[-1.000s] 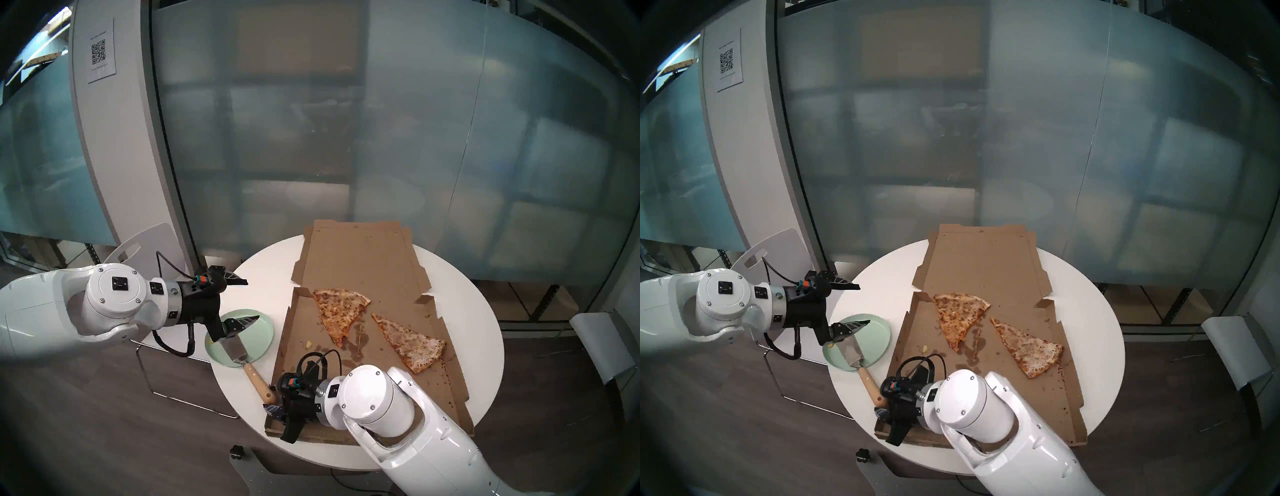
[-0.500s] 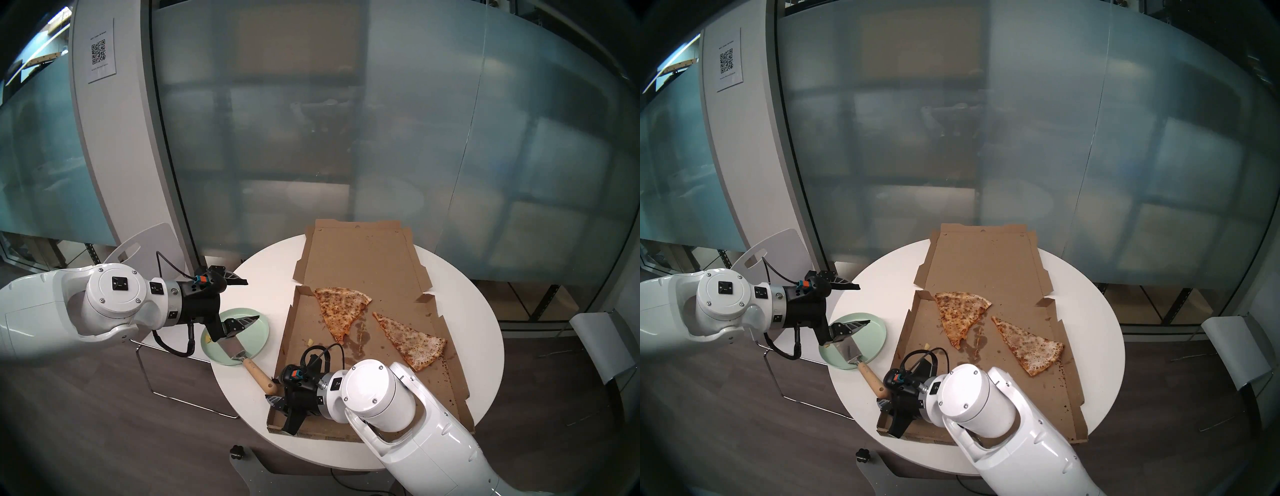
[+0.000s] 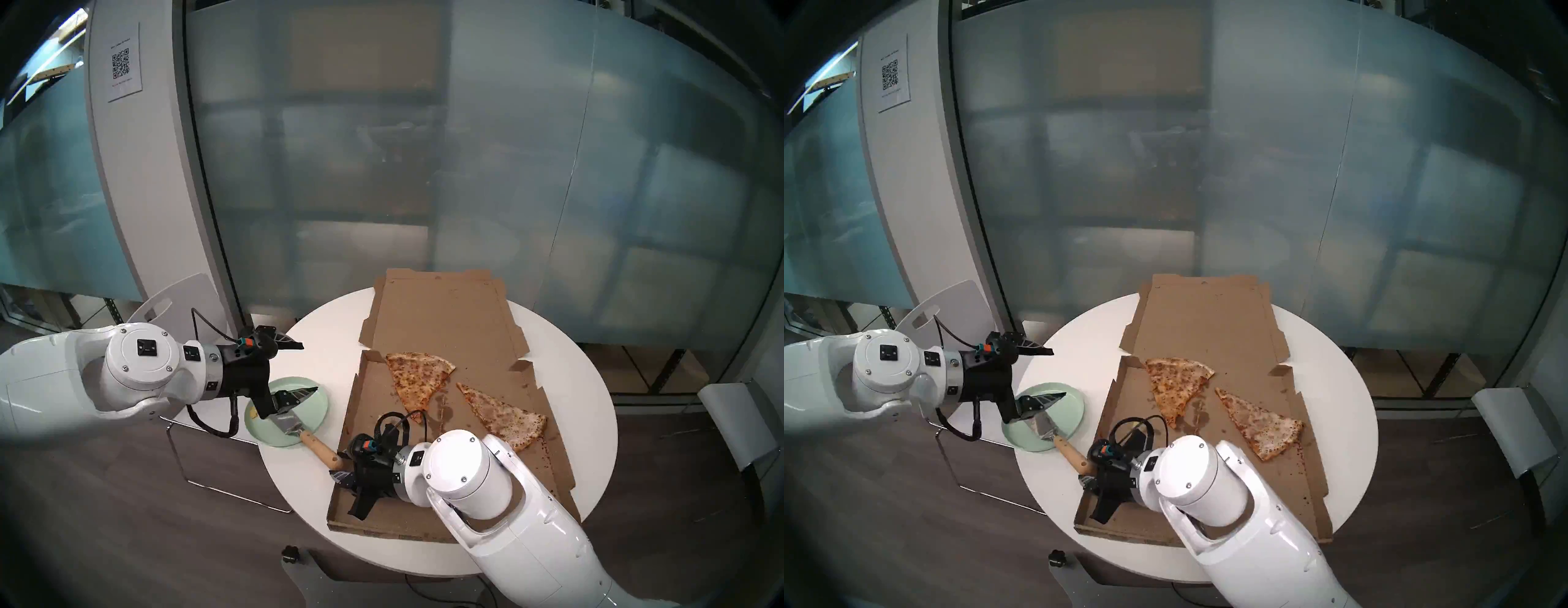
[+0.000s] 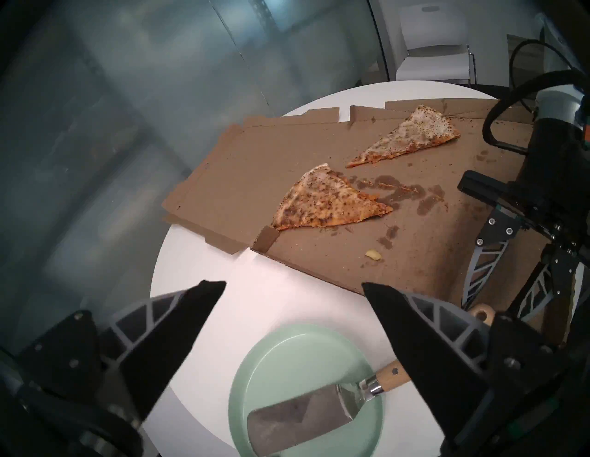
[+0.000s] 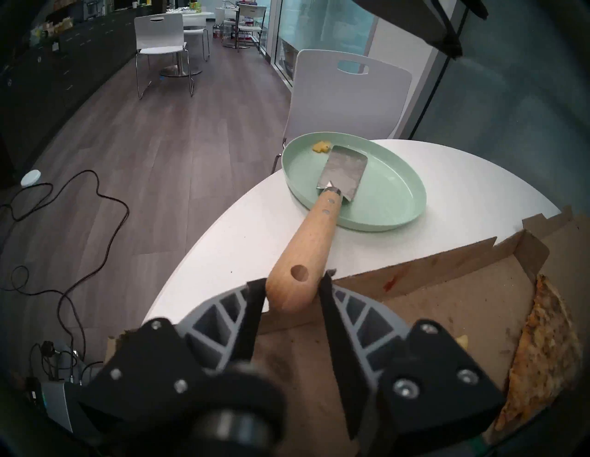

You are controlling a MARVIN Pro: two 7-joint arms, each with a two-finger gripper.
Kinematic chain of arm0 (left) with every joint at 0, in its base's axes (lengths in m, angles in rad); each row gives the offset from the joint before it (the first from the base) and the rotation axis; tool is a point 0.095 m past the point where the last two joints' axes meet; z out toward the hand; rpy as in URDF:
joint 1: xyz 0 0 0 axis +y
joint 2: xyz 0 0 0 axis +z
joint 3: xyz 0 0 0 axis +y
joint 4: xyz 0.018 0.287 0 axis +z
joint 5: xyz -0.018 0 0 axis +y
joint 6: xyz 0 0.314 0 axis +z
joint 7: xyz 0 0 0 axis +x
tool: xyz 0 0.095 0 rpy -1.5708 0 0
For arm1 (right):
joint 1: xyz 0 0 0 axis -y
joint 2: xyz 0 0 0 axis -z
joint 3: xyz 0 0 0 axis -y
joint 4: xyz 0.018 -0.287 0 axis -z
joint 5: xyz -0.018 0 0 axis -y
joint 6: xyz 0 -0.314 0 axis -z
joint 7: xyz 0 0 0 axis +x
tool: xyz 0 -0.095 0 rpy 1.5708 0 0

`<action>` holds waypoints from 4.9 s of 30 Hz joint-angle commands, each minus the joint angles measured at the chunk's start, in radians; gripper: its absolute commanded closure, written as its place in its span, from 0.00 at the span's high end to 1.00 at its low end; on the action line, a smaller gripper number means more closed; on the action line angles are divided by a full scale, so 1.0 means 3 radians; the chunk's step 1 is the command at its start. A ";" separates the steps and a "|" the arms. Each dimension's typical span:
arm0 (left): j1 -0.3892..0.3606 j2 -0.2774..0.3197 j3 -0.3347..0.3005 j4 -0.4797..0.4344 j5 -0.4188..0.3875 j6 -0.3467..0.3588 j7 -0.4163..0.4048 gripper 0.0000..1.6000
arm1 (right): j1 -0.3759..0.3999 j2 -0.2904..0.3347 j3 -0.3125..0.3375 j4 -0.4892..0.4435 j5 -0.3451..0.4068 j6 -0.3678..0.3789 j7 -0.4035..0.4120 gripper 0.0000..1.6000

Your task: Put pizza slice onto the plate

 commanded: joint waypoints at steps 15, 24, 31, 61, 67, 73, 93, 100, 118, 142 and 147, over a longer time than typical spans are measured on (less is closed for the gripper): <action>-0.0045 -0.0008 -0.0046 0.0005 0.0001 -0.0001 -0.0008 1.00 | 0.0080 0.0007 0.0146 -0.0032 0.0056 -0.0086 0.0071 0.24; -0.0045 -0.0008 -0.0046 0.0005 0.0001 -0.0001 -0.0008 1.00 | 0.0032 0.0066 0.0252 -0.0069 0.0087 -0.0107 0.0125 0.00; -0.0045 -0.0008 -0.0046 0.0005 0.0001 -0.0001 -0.0008 1.00 | 0.0007 0.0103 0.0321 -0.0095 0.0119 -0.0119 0.0156 0.00; -0.0045 -0.0008 -0.0046 0.0005 0.0001 -0.0001 -0.0008 1.00 | -0.0104 0.0215 0.0511 -0.0197 0.0152 -0.0121 0.0264 0.00; -0.0045 -0.0008 -0.0046 0.0005 0.0001 -0.0001 -0.0008 1.00 | -0.0130 0.0227 0.0599 -0.0216 0.0193 -0.0126 0.0266 0.00; -0.0045 -0.0008 -0.0046 0.0005 0.0001 -0.0001 -0.0007 1.00 | -0.0186 0.0214 0.0713 -0.0237 0.0288 -0.0207 0.0262 0.00; -0.0045 -0.0008 -0.0044 0.0005 0.0001 -0.0002 -0.0005 1.00 | -0.0426 0.0174 0.1026 -0.0539 0.0622 -0.0444 0.0398 0.00; -0.0045 -0.0008 -0.0043 0.0004 0.0001 -0.0002 -0.0004 1.00 | -0.0469 0.0176 0.1121 -0.0638 0.0679 -0.0455 0.0412 0.00; -0.0046 -0.0008 -0.0044 0.0005 0.0001 -0.0002 -0.0006 1.00 | -0.0666 0.0216 0.1454 -0.0873 0.0877 -0.0525 0.0607 0.00; -0.0046 -0.0008 -0.0044 0.0005 0.0001 -0.0001 -0.0007 1.00 | -0.1193 0.0376 0.2071 -0.0950 0.1135 -0.0780 0.0939 0.00; -0.0046 -0.0008 -0.0044 0.0005 0.0001 -0.0001 -0.0007 1.00 | -0.1315 0.0422 0.2205 -0.0983 0.1173 -0.0836 0.1011 0.00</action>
